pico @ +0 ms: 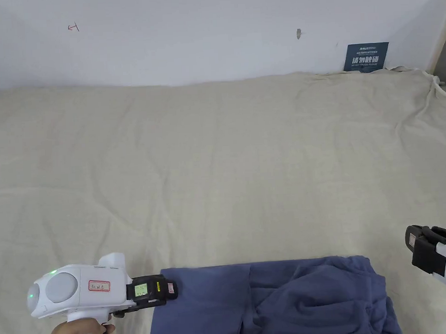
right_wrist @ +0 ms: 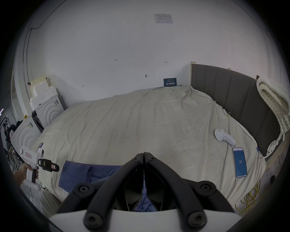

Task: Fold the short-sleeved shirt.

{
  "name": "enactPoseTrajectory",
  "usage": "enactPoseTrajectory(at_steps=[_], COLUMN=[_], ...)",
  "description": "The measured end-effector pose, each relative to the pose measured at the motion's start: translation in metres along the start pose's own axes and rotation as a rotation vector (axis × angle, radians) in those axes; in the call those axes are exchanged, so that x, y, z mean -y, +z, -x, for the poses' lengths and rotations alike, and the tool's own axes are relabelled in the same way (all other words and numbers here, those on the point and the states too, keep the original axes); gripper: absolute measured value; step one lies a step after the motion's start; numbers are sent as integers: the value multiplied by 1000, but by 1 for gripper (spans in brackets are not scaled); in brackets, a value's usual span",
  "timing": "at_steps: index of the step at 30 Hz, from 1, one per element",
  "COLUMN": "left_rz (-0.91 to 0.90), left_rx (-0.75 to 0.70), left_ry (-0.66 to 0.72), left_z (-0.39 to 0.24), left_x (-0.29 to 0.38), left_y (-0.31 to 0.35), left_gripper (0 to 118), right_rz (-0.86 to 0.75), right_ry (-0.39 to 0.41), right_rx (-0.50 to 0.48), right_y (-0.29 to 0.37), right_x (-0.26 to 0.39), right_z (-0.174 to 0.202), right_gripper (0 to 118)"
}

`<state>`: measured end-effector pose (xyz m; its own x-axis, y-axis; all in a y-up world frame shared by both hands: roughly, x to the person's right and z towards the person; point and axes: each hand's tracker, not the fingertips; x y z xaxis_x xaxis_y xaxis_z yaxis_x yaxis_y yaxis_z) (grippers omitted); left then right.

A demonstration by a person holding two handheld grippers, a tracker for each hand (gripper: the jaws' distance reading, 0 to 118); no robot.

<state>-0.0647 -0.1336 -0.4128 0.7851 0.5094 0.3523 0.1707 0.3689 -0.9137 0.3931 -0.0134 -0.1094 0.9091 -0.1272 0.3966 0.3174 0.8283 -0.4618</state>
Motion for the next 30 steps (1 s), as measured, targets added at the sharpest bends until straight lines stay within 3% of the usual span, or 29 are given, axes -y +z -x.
enactPoseTrajectory(at_steps=[10, 11, 15, 18, 19, 20, 30], left_rz=[104, 109, 115, 124, 130, 126, 72], left_rx=[1, -11, -18, -8, -3, -2, -30], left_ry=[-34, -57, -108, -116, -122, -127, -174], left_z=[-13, -15, -27, -32, -33, -36, -56], left_x=[0, 0, -3, -1, 0, 1, -10], left_y=[-38, -40, -41, -44, -46, -45, 12], left_gripper=[90, 86, 44, 32, 19, 15, 8], right_rz=[14, 14, 18, 19, 18, 18, 1], right_ry=[-5, -6, -6, -17, -20, -21, -23], right_rx=[14, 14, 20, 19, 18, 17, 14], right_y=[0, 0, 0, -1, -1, 0, -1], right_x=[6, 6, 7, 8, 8, 8, 0], right_z=[-7, -8, -9, -11, -12, -11, -15], right_gripper=[0, 0, 0, 0, 0, 0, 0])
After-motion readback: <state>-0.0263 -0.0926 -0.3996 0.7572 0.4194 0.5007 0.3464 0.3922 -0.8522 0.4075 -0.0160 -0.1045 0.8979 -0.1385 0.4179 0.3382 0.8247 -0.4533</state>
